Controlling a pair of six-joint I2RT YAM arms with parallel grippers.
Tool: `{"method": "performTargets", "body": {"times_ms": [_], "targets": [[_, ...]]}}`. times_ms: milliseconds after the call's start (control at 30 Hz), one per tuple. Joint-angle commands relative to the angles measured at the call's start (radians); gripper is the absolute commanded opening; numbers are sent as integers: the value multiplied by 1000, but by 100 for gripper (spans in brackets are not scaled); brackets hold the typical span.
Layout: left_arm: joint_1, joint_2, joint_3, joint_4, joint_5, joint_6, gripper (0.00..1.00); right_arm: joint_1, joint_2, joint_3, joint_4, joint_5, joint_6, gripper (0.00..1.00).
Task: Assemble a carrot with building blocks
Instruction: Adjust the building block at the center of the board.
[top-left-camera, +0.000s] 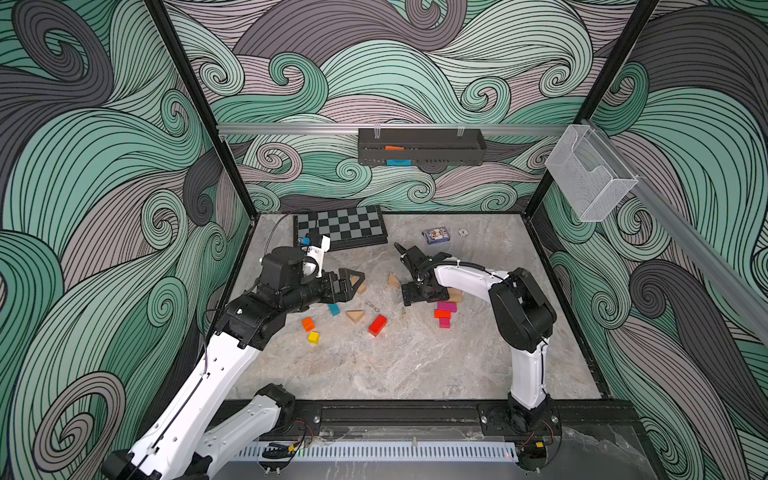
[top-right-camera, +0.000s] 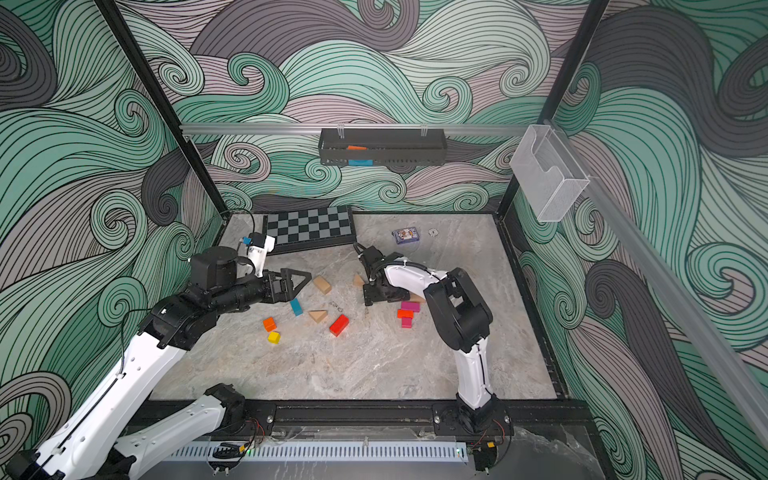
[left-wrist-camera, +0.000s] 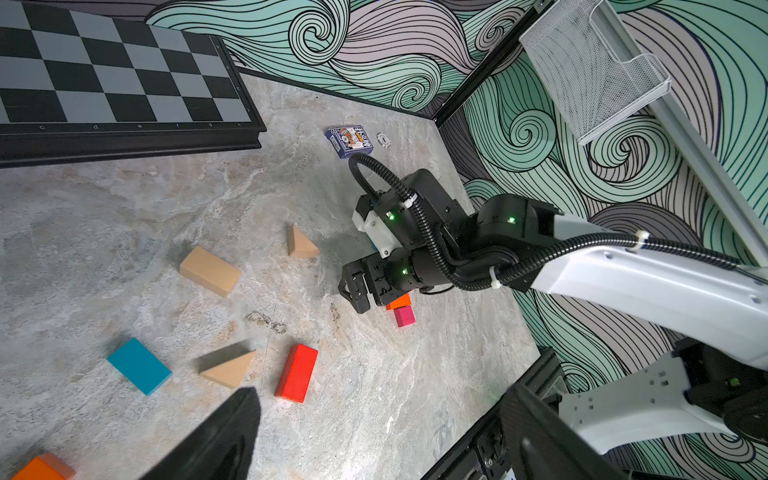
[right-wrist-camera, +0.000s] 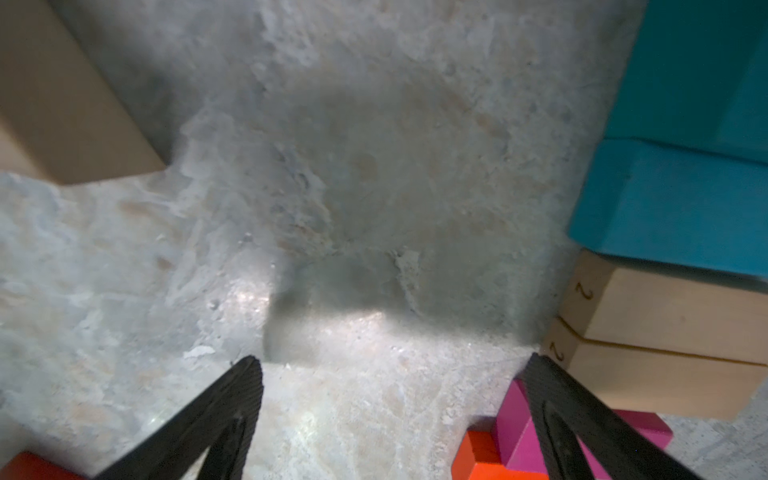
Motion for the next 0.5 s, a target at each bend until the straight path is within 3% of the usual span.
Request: {"method": "performTargets", "body": {"times_ms": [0,467], "targets": [[10,-5,-3,18,10,-3,92,21,-59,2,-14,-52,-1,99],[10,-2,-8,25,23,-11,92,41,-49,-53,-16,11,18,99]]}}
